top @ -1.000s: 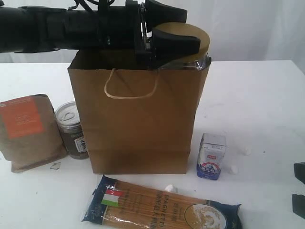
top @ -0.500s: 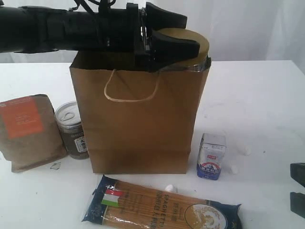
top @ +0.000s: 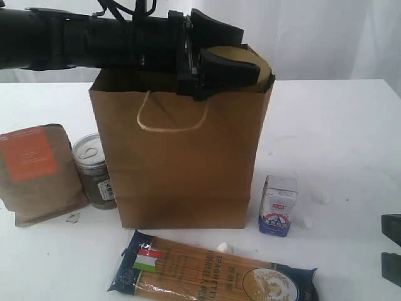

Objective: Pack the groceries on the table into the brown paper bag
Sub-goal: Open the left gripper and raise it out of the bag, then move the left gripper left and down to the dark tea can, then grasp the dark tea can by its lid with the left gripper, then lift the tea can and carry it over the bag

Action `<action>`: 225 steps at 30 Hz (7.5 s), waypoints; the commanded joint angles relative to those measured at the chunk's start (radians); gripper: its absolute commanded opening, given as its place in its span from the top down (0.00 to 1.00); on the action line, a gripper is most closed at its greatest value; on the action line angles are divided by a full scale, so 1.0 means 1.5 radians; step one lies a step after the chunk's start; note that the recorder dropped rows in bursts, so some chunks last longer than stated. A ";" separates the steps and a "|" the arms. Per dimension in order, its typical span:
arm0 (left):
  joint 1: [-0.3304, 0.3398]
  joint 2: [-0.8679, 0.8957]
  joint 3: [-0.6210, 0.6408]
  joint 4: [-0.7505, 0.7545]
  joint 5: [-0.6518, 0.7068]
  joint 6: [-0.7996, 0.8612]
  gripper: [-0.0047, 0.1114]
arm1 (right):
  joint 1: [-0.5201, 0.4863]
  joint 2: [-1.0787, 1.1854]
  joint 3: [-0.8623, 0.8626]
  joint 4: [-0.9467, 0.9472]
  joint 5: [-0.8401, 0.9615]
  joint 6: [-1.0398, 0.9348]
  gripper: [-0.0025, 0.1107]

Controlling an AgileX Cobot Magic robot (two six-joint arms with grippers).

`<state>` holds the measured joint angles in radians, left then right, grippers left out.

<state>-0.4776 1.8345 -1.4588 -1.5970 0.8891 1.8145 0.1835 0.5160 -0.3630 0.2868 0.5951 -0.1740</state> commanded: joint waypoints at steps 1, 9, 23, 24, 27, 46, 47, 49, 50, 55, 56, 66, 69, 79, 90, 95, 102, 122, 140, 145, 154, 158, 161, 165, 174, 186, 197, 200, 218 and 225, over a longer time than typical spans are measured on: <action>-0.005 -0.009 -0.005 -0.011 0.011 -0.003 0.05 | -0.003 0.001 0.002 0.000 -0.004 -0.002 0.98; -0.005 -0.009 -0.005 -0.011 0.013 -0.003 0.05 | -0.003 0.001 0.002 0.000 -0.004 -0.002 0.98; 0.009 -0.027 -0.006 -0.011 0.049 0.012 0.05 | -0.003 0.001 0.002 0.008 -0.003 -0.002 0.98; 0.013 -0.034 -0.006 -0.011 0.049 0.014 0.05 | -0.003 0.001 0.002 0.009 -0.003 -0.002 0.98; 0.035 -0.063 -0.006 -0.011 0.032 0.014 0.05 | -0.003 0.001 0.002 0.009 -0.003 -0.003 0.98; 0.286 -0.294 -0.006 0.186 0.039 -0.209 0.05 | -0.003 0.001 0.002 0.011 -0.003 -0.003 0.98; 0.291 -0.301 -0.006 0.196 0.034 -0.238 0.05 | -0.003 0.001 0.002 0.011 -0.003 -0.003 0.98; 0.291 -0.321 -0.006 0.232 0.016 -0.286 0.06 | -0.003 0.001 0.002 0.011 -0.003 -0.003 0.98; 0.291 -0.330 -0.006 0.254 0.010 -0.299 0.06 | -0.003 0.001 0.002 0.011 -0.003 -0.003 0.98; 0.291 -0.371 -0.006 0.354 0.015 -0.396 0.14 | -0.003 0.001 0.002 0.011 -0.003 -0.003 0.98; 0.291 -0.377 -0.006 0.372 0.016 -0.417 0.20 | -0.003 0.001 0.002 0.011 -0.003 -0.003 0.98; 0.291 -0.382 0.053 0.686 0.085 -0.465 0.95 | -0.003 0.001 0.002 0.011 -0.003 -0.003 0.98; 0.291 -0.376 0.101 0.840 0.086 -0.392 0.95 | -0.003 0.001 0.002 0.011 -0.003 -0.003 0.98; 0.290 -0.376 0.203 0.655 0.077 -0.268 0.51 | -0.003 0.001 0.002 0.011 -0.003 -0.003 0.98; 0.290 -0.377 0.235 0.603 0.053 -0.277 0.06 | -0.003 0.001 0.002 0.011 -0.003 -0.003 0.98; 0.290 -0.357 0.235 0.521 0.058 -0.205 0.06 | -0.003 0.001 0.002 0.011 -0.003 -0.003 0.98; 0.290 -0.261 0.235 0.455 -0.027 -0.038 0.06 | -0.003 0.001 0.002 0.011 -0.003 -0.003 0.98; 0.290 -0.096 0.235 0.365 -0.073 0.099 0.06 | -0.003 0.001 0.002 0.011 -0.003 -0.003 0.98; 0.290 -0.027 0.235 0.372 -0.087 0.101 0.06 | -0.003 0.001 0.002 0.012 -0.003 -0.003 0.98; 0.290 -0.027 0.235 0.372 -0.092 0.101 0.06 | -0.003 0.001 0.002 0.012 -0.003 -0.003 0.98; 0.290 -0.027 0.235 0.372 -0.105 0.101 0.45 | -0.003 0.001 0.002 0.012 -0.003 -0.003 0.98; 0.290 -0.028 0.235 0.372 -0.104 0.090 0.66 | -0.003 0.001 0.002 0.012 -0.003 -0.003 0.98; 0.290 -0.038 0.235 0.372 -0.104 0.078 0.78 | -0.003 0.001 0.002 0.012 -0.003 -0.003 0.98; 0.290 -0.063 0.235 0.372 -0.104 0.078 0.94 | -0.003 0.001 0.002 0.012 -0.003 -0.003 0.98; 0.290 -0.190 0.235 0.349 -0.104 0.074 0.96 | -0.003 0.001 0.002 0.012 -0.003 -0.003 0.98; 0.290 -0.326 0.235 0.345 -0.236 0.052 0.96 | -0.003 0.001 0.002 0.012 -0.003 -0.003 0.98; 0.290 -0.388 0.235 -0.083 -0.201 0.033 0.96 | -0.003 0.001 0.002 0.012 -0.003 -0.003 0.98; 0.290 -0.388 0.234 -0.098 -0.105 0.033 0.96 | -0.003 0.001 0.002 0.012 -0.003 -0.003 0.98; 0.286 -0.351 0.231 -0.098 0.136 0.033 0.96 | -0.003 0.001 0.002 0.012 -0.003 -0.003 0.98; 0.241 -0.300 0.211 -0.098 0.140 0.032 0.96 | -0.003 0.001 0.002 0.012 -0.003 -0.003 0.98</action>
<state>-0.0825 1.3730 -1.1167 -1.6791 1.0708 1.8660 0.1835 0.5160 -0.3630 0.3055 0.5951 -0.1740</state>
